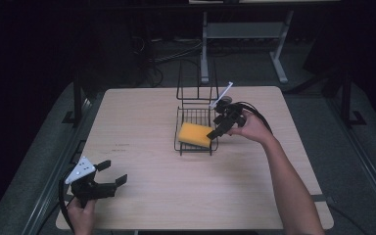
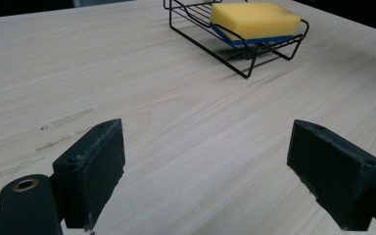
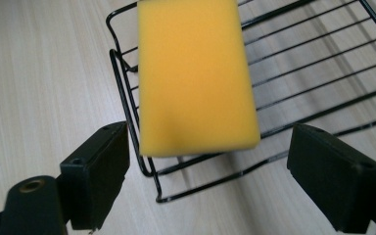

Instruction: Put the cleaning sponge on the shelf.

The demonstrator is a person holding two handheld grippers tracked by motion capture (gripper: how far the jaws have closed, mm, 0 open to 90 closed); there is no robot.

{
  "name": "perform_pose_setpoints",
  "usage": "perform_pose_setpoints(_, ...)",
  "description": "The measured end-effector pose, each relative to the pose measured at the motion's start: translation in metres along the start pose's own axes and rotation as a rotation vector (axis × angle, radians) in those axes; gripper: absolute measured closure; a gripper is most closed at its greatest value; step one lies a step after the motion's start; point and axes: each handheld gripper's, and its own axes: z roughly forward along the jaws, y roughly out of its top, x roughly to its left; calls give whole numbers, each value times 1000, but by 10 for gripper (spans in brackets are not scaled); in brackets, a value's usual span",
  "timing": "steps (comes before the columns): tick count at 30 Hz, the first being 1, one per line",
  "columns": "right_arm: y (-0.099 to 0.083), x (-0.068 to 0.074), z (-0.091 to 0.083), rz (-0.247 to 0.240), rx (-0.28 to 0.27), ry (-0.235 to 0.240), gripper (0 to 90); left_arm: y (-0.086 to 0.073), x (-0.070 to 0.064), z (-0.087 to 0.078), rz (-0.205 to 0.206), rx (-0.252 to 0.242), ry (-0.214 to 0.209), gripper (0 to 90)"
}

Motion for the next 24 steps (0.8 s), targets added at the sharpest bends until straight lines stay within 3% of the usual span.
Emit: perform_pose_setpoints(24, -60, 6, -29, 64, 20, -55, 157, 0, -2, 0, 10, 3, 0, 134)
